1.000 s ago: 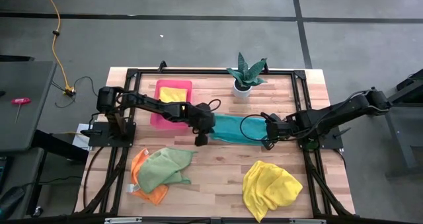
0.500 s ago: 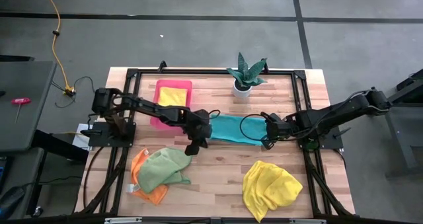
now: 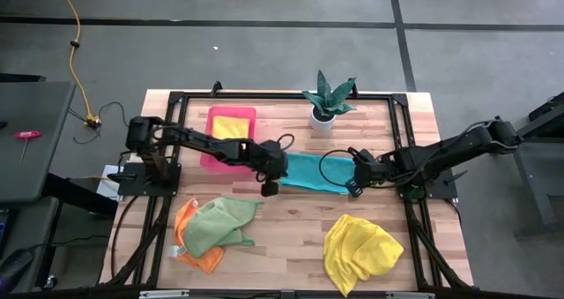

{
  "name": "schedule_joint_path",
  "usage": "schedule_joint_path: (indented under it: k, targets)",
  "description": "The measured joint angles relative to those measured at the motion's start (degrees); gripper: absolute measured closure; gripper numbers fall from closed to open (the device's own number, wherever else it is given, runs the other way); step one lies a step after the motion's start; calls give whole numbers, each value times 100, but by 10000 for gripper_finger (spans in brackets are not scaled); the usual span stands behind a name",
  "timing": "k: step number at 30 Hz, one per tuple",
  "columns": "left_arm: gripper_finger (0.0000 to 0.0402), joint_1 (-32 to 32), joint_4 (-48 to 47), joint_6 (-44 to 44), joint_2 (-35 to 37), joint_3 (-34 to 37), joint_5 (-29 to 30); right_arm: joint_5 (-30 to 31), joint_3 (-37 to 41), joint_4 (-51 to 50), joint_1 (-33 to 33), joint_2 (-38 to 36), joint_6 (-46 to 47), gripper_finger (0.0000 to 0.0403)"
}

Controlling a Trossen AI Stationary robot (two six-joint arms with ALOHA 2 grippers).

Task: Fold microfiber towels
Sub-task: Fold the blue microfiber towel

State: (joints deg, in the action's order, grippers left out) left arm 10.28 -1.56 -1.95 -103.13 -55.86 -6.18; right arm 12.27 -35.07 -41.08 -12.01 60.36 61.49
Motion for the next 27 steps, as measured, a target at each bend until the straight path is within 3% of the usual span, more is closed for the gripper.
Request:
schedule_joint_path:
  k: [6, 12, 14, 23, 27]
  targets:
    - [402, -219, 74, 28, -515, 6, -51, 0, 0, 19, 0, 0, -2, 402]
    - [402, -286, 176, 25, -680, -12, 848, 127, 0, 39, 0, 0, 18, 402]
    - [402, -271, 198, 91, -679, -12, 863, 126, 0, 57, 0, 0, 18, 402]
    - [401, -277, -496, 32, 88, -68, 561, 99, 0, -52, 4, -2, 55, 402]
    - [401, -282, -825, 208, 570, -54, 406, -52, 3, -360, 211, -1, 825, 400]
